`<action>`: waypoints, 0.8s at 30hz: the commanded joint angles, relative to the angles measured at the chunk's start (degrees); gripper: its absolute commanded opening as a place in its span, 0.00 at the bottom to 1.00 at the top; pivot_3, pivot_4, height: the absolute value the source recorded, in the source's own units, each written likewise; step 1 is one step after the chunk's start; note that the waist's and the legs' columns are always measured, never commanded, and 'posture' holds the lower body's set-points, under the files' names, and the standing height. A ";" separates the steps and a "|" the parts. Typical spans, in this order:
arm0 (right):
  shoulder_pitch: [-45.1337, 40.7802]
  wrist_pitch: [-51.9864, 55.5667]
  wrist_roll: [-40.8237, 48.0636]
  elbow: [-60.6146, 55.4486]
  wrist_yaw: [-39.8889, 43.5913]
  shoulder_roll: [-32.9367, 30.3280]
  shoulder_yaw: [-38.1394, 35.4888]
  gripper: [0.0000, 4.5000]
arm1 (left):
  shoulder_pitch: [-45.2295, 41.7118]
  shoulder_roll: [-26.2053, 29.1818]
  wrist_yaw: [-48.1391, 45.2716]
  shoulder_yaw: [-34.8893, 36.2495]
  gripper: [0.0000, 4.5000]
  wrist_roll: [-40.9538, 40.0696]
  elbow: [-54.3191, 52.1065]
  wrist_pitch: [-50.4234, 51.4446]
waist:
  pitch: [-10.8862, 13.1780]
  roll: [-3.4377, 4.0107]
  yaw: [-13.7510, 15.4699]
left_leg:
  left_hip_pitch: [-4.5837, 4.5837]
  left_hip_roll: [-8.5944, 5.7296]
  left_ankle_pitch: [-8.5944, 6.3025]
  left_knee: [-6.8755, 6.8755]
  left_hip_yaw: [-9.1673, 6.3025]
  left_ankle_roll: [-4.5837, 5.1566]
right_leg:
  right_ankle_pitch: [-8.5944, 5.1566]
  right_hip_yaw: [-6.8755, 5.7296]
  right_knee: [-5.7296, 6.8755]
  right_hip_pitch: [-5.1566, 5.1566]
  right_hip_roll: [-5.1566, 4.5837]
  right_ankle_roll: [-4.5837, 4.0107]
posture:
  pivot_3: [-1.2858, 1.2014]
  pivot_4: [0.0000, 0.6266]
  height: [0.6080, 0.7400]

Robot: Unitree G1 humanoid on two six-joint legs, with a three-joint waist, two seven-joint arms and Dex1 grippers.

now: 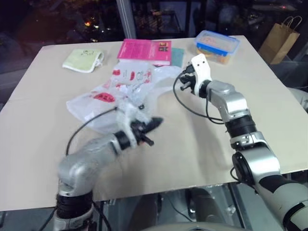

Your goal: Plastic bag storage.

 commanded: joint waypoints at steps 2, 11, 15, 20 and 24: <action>-7.39 2.50 7.55 -3.21 2.14 -1.46 -7.47 0.00 | -10.75 11.39 7.40 14.39 0.00 -34.47 10.63 -0.73 | 0.04 -0.01 -0.01 | -0.02 0.00 0.00 0.04 -0.06 0.00 | 0.00 -0.05 0.01 0.01 0.00 0.01 | 0.52 0.24 1.00; -31.10 -0.27 16.84 8.09 0.85 -4.68 -18.51 0.00 | -45.11 27.76 6.89 13.01 0.00 -20.86 49.16 -12.16 | 0.22 -0.17 0.04 | -0.03 -0.17 0.08 -0.13 -0.02 -0.17 | -0.14 -0.13 -0.14 0.02 0.05 -0.08 | 0.52 0.24 1.00; -37.23 -0.85 16.98 7.11 0.86 -8.49 -18.93 0.00 | -60.69 28.28 -0.93 6.66 0.00 -7.62 66.11 -18.44 | 0.33 -0.27 0.42 | -0.94 -0.30 0.14 -0.01 0.02 -0.26 | -0.15 -0.38 0.00 -0.78 0.03 -0.08 | 0.52 0.24 1.00; -29.06 9.46 18.36 -9.75 -0.96 -13.67 -18.06 0.00 | -60.42 26.44 -8.40 4.26 0.00 -3.13 63.58 -12.61 | 0.28 -0.33 0.00 | -1.16 -0.22 0.06 -0.23 -0.11 -0.14 | -0.20 -0.39 -0.17 -0.93 -0.22 -0.03 | 0.52 0.24 1.00; -11.23 27.24 24.88 -36.55 -5.24 -17.64 -19.55 0.00 | -46.25 23.37 -8.22 3.67 0.00 -3.90 46.57 -6.93 | 0.24 -0.27 -0.28 | -1.27 -0.18 -0.01 -0.29 -0.08 -0.02 | -0.27 -0.18 -0.17 -1.09 -0.32 0.08 | 0.52 0.24 1.00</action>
